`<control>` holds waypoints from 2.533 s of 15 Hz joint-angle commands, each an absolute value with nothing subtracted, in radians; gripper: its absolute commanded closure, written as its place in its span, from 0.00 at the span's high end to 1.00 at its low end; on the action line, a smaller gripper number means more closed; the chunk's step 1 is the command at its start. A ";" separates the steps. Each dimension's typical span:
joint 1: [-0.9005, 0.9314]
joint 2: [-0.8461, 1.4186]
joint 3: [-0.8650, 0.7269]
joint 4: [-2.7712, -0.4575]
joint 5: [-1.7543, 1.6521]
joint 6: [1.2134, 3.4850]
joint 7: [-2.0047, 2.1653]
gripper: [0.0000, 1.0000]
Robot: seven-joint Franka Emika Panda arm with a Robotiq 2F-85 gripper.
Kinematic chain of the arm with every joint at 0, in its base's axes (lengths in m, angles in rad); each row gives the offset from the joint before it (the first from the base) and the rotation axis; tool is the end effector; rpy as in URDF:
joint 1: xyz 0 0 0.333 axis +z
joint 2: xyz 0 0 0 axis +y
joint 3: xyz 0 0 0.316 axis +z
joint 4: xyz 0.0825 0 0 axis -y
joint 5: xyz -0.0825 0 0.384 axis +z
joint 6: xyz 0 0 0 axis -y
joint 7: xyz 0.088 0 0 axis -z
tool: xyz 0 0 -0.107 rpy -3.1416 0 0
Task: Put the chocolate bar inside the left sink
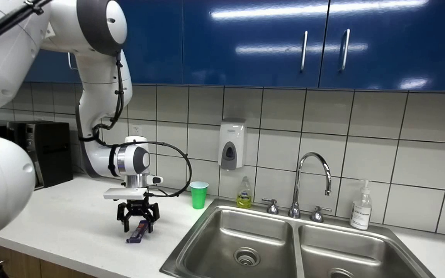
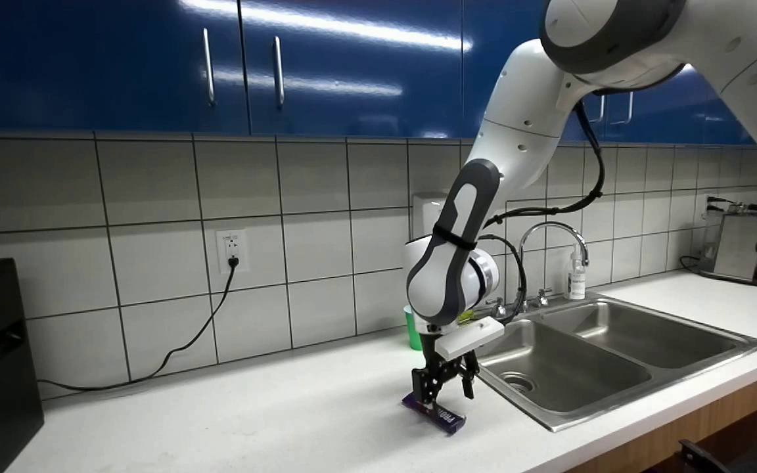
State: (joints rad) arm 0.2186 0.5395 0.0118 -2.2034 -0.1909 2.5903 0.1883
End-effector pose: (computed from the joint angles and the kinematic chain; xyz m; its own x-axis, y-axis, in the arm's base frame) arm 0.5137 0.1246 0.1207 0.9693 0.2009 -0.1416 0.2154 -0.9718 0.0959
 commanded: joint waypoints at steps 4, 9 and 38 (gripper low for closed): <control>0.262 0.648 -0.011 -2.059 -0.194 2.570 0.218 1.00; 0.272 0.689 -0.019 -2.005 -0.190 2.564 0.217 1.00; 0.272 0.662 0.010 -2.016 -0.169 2.521 0.196 0.29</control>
State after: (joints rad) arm 0.2728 0.6861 0.0055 -2.0010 -0.1823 2.5604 0.1926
